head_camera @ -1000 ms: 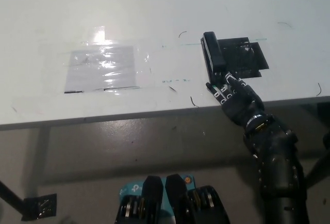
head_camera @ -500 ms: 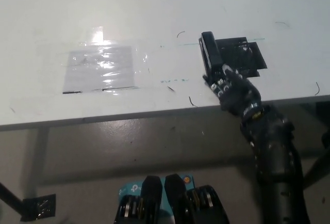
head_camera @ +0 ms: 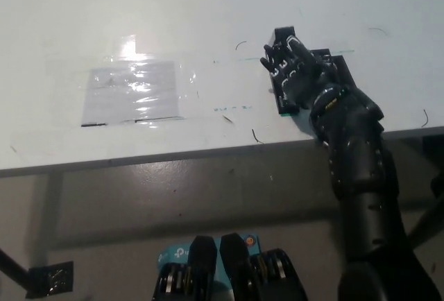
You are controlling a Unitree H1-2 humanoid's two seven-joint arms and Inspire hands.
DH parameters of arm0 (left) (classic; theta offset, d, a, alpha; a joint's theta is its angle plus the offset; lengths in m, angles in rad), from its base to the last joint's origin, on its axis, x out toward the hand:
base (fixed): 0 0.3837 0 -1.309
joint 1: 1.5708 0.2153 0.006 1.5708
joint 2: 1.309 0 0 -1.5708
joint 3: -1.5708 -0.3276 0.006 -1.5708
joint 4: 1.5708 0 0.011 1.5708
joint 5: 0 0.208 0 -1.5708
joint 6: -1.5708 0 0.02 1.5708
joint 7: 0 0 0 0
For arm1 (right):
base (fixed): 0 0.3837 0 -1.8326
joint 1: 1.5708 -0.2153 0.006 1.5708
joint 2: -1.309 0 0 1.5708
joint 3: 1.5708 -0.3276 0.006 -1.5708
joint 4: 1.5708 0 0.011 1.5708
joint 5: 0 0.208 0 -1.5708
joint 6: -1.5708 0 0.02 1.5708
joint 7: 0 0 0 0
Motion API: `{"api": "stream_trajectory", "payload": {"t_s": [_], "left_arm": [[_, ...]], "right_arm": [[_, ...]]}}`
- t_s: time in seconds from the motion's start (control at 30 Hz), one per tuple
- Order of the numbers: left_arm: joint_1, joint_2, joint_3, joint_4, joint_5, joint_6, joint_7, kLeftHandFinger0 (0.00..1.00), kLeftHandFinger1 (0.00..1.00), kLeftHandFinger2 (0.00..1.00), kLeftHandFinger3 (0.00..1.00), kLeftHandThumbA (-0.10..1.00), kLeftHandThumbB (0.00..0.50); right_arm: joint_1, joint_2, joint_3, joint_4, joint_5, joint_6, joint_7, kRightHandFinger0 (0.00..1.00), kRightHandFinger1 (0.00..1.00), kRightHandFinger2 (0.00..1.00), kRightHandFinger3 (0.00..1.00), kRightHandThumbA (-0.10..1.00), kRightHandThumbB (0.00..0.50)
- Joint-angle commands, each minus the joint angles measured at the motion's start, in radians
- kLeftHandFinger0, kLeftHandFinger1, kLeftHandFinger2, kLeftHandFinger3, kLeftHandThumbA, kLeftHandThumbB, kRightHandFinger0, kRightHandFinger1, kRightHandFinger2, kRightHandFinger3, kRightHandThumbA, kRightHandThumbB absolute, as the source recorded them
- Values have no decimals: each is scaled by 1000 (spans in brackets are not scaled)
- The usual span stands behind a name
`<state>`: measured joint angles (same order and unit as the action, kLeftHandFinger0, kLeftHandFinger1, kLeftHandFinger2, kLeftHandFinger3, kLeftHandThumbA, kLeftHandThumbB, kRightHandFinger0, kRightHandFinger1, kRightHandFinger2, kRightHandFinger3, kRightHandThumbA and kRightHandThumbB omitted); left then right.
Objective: A stapler is kept infront of the robot on the black mark on the desk and the robot uses its right hand to lift the top of the stapler to open it
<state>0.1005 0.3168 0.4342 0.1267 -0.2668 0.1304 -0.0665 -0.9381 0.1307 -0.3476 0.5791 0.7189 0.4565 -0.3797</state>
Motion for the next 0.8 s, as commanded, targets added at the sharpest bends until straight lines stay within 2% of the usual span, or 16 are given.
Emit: {"api": "stream_trajectory", "payload": {"t_s": [0.0, 0.03, 0.1, 0.23, 0.3, 0.37, 0.47, 0.5, 0.53, 0.63, 0.73, 0.77], "left_arm": [[24, 12, 2, -42, -7, -1, -3, 546, 619, 758, 884, 373, 108], [25, 11, 2, -44, -6, 1, -1, 523, 606, 751, 884, 375, 109], [27, 11, -1, -43, -5, -1, -3, 548, 616, 762, 898, 380, 108], [26, 11, 1, -43, -7, 3, 0, 523, 603, 747, 884, 376, 125], [27, 12, 0, -42, -12, -3, -8, 515, 593, 725, 873, 380, 129], [26, 11, 1, -42, -10, 4, -3, 549, 616, 741, 876, 379, 131], [44, 8, -5, -42, -5, -2, -9, 560, 626, 744, 882, 386, 132], [43, 5, -7, -42, 0, -6, -5, 555, 630, 758, 881, 383, 130], [43, 5, -7, -42, 0, -5, -4, 553, 629, 761, 882, 381, 129], [54, -2, -5, -42, -7, -12, -7, 533, 609, 749, 884, 379, 141], [61, -3, -4, -39, -16, -16, -15, 547, 622, 763, 890, 380, 124], [61, -9, 4, -42, -28, -6, -10, 549, 617, 743, 856, 345, 130]], "right_arm": [[-206, 38, 36, -67, 0, -4, 64, 451, 558, 733, 897, 145, 36], [-211, 37, 35, -64, 0, -3, 63, 448, 550, 722, 897, 137, 30], [-201, 33, 42, -69, -9, 0, 68, 460, 554, 715, 917, 132, 38], [-206, 21, 40, -32, -23, -9, 88, 485, 603, 786, 959, 134, 21], [-229, 2, 35, 35, -42, -39, 98, 487, 596, 775, 952, 135, 4], [-267, -23, 25, 112, -56, -72, 107, 503, 598, 773, 944, 132, 5], [-292, -45, 11, 181, -64, -105, 103, 474, 575, 765, 945, 124, 6], [-352, -82, 7, 287, -80, -154, 119, 404, 490, 691, 938, 132, 0], [-358, -85, 8, 299, -83, -160, 122, 378, 465, 673, 930, 137, 0], [-424, -121, 8, 413, -103, -214, 140, 400, 507, 691, 946, 131, 3], [-476, -151, 4, 487, -113, -249, 145, 430, 550, 723, 954, 118, 3], [-507, -166, 0, 529, -118, -274, 146, 433, 554, 743, 938, 94, 10]]}}
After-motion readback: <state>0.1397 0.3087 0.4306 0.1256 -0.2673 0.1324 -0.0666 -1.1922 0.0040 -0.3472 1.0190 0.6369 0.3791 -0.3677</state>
